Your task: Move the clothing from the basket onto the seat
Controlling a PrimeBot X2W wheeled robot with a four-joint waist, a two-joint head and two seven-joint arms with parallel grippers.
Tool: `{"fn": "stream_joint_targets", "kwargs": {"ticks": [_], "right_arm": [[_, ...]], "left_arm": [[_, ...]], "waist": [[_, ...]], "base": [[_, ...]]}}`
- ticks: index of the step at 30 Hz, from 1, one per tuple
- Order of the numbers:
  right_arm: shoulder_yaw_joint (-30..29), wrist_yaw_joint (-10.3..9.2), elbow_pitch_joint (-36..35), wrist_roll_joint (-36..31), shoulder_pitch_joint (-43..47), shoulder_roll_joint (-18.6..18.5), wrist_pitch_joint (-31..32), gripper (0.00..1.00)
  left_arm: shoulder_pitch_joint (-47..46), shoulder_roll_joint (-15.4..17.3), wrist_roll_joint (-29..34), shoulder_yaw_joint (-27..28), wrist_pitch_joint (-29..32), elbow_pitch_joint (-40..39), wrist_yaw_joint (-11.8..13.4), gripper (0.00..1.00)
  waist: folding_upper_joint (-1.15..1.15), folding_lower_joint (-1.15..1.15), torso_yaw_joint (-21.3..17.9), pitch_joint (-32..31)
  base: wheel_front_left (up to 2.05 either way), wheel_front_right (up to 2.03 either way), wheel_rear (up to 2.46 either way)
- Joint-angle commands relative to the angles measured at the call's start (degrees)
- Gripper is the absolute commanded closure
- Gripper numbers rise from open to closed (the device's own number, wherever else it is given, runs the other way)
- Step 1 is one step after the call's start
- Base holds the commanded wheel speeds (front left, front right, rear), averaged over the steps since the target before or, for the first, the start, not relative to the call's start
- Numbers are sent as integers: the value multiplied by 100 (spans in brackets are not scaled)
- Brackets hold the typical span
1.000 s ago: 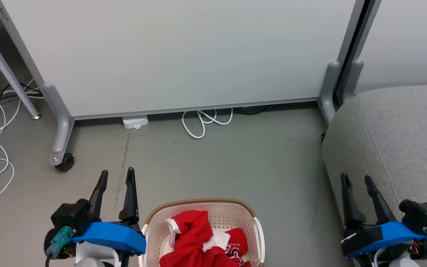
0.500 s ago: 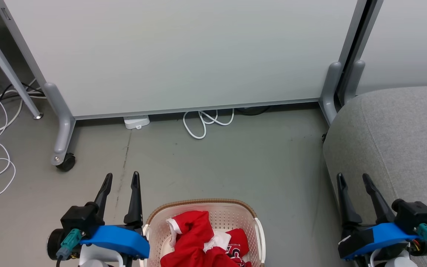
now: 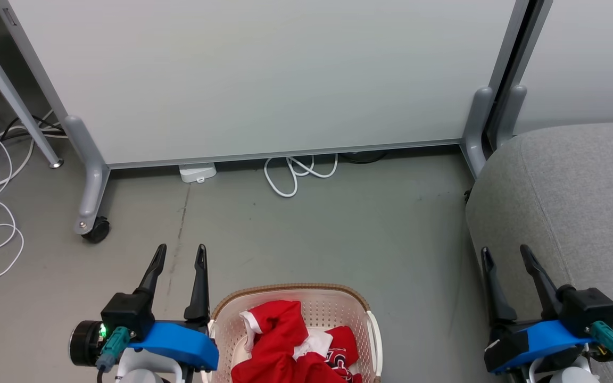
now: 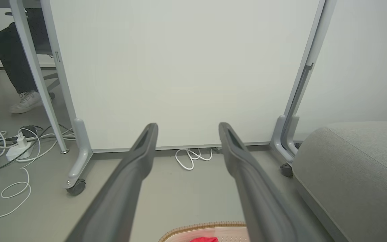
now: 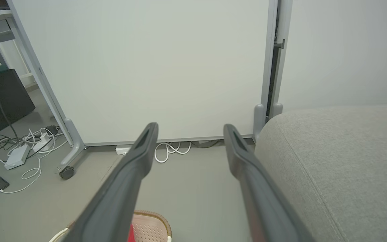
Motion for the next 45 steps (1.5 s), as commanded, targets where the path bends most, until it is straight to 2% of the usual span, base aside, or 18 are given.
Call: {"fn": "stream_joint_targets", "kwargs": {"ticks": [1, 10, 28, 38, 45], "right_arm": [[0, 10, -38, -159, -91, -37, -58, 0], [29, 8, -55, -509, -79, -39, -140, 0], [84, 8, -80, -411, -135, -37, -132, 0], [259, 7, -182, -422, -392, -36, -131, 0], [266, 7, -352, -405, -634, -33, -131, 0]], "left_arm": [[-73, 3, 144, -17, -54, 11, -22, 0], [-74, -13, 502, -44, -141, 20, -29, 0], [-110, -41, 487, 21, -135, 62, -67, 0], [-360, -5, 387, 30, -130, 527, -102, 0], [-804, 230, 412, -207, -130, 1051, -162, 0]], "waist": [[0, 0, 6, 7], [0, 0, 26, 32], [0, 0, -27, 188], [0, 0, -485, 816], [0, 0, -865, 1503]], "base": [[0, 0, 0], [0, 0, 0], [0, 0, 0], [0, 0, 0], [0, 0, 0]]}}
